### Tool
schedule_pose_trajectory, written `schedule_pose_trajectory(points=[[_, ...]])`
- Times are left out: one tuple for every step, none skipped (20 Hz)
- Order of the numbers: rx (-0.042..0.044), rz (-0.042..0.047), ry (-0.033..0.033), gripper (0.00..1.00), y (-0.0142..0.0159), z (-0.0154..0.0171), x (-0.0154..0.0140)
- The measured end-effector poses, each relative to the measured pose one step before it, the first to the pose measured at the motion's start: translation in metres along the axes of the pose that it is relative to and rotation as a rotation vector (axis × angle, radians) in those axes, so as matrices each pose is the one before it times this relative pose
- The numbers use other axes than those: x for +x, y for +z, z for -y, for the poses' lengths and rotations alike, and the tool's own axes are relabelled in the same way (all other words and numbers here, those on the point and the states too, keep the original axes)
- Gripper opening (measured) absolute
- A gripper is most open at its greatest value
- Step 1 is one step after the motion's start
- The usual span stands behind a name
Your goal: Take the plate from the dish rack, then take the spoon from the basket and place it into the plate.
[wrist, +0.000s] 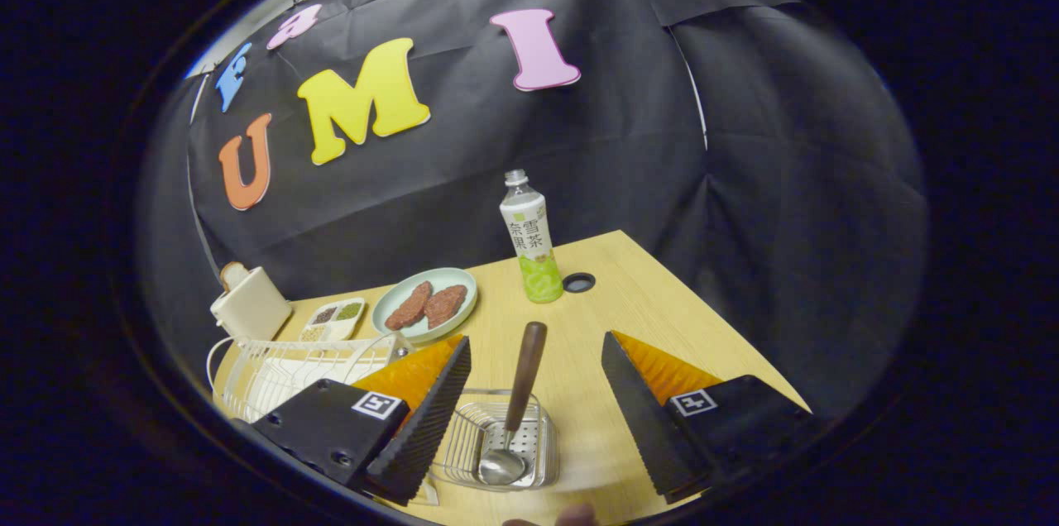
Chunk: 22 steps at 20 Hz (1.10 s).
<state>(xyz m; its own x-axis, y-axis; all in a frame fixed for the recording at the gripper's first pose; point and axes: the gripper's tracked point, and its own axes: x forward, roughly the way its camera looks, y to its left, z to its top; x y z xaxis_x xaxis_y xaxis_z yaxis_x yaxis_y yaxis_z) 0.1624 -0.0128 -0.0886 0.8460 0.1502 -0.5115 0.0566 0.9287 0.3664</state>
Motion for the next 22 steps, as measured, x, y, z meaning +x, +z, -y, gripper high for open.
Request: schedule_pose_trajectory(points=[[0.01102, -0.01186, 0.00272, 1.0, -0.00231, -0.00008, 0.00416], [0.00735, -0.01105, 0.00095, 1.0, -0.00087, 0.00026, 0.00304], [0.00316, -0.01322, 0.00533, 0.98, -0.00241, 0.00069, 0.00547], [0.0052, -0.00588, 0.00947, 0.95, -0.0005, -0.00113, 0.0024], [0.00632, -0.00274, 0.00575, 0.9, 0.00029, -0.00097, 0.00061], [0.00899, 0.00135, -0.0012, 0.88, 0.00066, 0.0012, 0.00113], [0.01127, 0.00231, 0.00853, 0.81, 0.00168, -0.00119, 0.0007], [0.00739, -0.00311, 0.00534, 0.73, 0.00034, -0.00057, -0.00018], [-0.00026, -0.00597, 0.00777, 0.65, -0.00079, -0.00211, 0.00078], [-0.00214, -0.00951, 0.00319, 0.6, -0.00118, -0.00045, -0.00155], [0.00091, -0.00049, 0.00049, 0.52, -0.00047, -0.00044, -0.0003], [0.00956, 0.00625, -0.00487, 0.44, 0.00267, 0.00025, -0.00478], [0.01095, 0.00797, 0.00073, 0.36, 0.00164, -0.00155, -0.00454], [0.00692, 0.00367, 0.0085, 0.28, -0.00035, -0.00251, -0.00608], [0.00499, 0.00646, 0.00229, 0.2, 0.0009, -0.00169, -0.00188], [0.00225, 0.01202, -0.00527, 0.18, 0.00244, -0.00104, -0.00579], [0.00133, 0.01445, -0.00427, 0.17, 0.00208, -0.00057, -0.00298], [0.0041, 0.01592, 0.00193, 0.16, 0.00409, -0.00269, -0.0073], [0.0052, 0.01557, 0.0014, 0.15, 0.00296, -0.00241, -0.00655], [-0.00072, 0.0177, 0.00115, 0.14, 0.00523, -0.00336, -0.00575], [-0.00447, 0.02307, -0.00136, 0.14, 0.00482, -0.00185, -0.00605], [-0.00641, 0.02966, -0.00608, 0.13, 0.007, -0.00128, -0.00659]])
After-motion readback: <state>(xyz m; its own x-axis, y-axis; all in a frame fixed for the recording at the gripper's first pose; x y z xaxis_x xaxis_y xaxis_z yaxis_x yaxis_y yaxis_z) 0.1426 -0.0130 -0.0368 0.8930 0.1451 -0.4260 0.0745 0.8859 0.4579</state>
